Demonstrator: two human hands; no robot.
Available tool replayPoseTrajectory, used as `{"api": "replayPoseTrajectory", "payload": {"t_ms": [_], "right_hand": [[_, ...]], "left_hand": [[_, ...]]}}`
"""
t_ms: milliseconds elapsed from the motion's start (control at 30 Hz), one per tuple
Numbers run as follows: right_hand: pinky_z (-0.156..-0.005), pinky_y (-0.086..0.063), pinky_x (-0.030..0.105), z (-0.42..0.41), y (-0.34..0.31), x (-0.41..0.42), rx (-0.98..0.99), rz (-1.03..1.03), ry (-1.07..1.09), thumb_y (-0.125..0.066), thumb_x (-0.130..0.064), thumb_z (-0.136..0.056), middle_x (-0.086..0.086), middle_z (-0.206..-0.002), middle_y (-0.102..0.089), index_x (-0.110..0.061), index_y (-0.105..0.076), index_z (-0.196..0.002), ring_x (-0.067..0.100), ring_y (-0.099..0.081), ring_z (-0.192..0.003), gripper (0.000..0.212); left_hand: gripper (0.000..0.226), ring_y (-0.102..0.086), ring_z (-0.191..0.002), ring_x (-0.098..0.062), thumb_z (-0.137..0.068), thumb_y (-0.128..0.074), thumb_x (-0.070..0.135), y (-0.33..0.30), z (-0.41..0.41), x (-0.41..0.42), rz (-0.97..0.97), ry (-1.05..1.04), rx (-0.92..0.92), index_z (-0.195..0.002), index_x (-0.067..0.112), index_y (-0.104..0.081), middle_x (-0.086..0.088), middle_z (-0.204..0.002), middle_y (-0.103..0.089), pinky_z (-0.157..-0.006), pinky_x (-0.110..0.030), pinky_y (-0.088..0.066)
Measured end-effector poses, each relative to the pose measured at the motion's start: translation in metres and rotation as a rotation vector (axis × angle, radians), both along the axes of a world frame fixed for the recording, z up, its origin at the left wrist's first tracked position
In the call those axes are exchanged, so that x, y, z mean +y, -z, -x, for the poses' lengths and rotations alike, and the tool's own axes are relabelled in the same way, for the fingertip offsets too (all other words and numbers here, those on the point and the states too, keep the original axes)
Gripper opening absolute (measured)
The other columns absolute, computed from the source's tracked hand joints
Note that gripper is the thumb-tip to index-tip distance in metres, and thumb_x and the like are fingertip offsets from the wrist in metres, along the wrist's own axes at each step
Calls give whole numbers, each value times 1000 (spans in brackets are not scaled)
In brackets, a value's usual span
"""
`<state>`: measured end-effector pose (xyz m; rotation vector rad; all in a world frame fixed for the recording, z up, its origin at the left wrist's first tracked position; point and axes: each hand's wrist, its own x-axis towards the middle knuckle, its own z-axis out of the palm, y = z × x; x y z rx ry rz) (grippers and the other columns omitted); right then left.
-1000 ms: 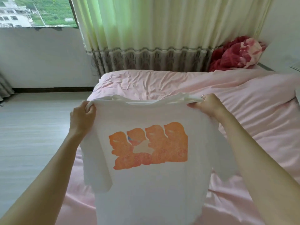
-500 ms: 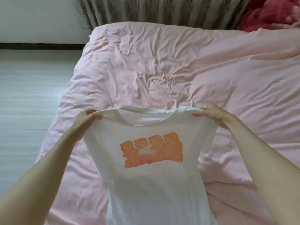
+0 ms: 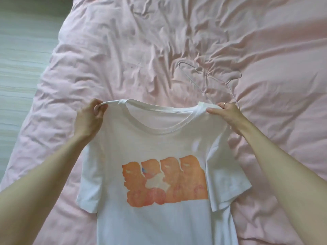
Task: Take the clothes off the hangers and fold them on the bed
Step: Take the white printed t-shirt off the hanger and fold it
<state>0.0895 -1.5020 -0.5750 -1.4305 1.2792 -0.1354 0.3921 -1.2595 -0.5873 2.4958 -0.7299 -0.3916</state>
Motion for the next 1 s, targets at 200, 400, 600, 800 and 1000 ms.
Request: {"api": "replayPoseTrajectory", "payload": {"t_ms": [200,400,600,800,1000], "right_hand": [[-60,-38,16,-32,68,-29,104,260,106,-65,-22,-87,-1,-77,-57,-11,-61,-85,9,-53,-70,12],[-87,-37,39,-41,138,-25,444,551,-36,-48,-31,-96,21,-116,-60,-4,-55,-114,37,-53,-108,33],[-100,-25,41,-51,146,-13,663,724,-91,-45,-28,-95,16,-131,-49,-8,-51,-126,30,-39,-127,37],[-113,-15,51,-62,122,42,486,828,-291,-46,-29,-90,16,-147,-36,-9,-43,-139,32,-30,-138,53],[-109,-21,57,-84,107,166,230,726,-629,-34,-36,-87,15,-144,-43,-10,-50,-135,33,-38,-135,57]], "left_hand": [[31,-56,-98,-42,-95,-50,39,49,-14,-30,-168,35,-99,-108,13,-62,-23,-103,-63,-73,-41,-39],[32,-58,-99,-39,-94,-52,41,104,-20,-42,-198,62,-121,-104,13,-63,-18,-108,-64,-74,-40,-40],[41,-58,-103,-33,-88,-54,53,121,-34,-35,-242,-26,31,-99,15,-63,-11,-107,-66,-79,-40,-43],[48,-56,-108,-29,-88,-52,56,107,-27,14,-208,-127,132,-110,14,-59,-7,-105,-65,-82,-38,-42],[52,-51,-60,-23,-76,-62,64,81,-8,96,-260,-215,621,-76,12,-59,-3,-66,-53,-47,-27,-32]]}}
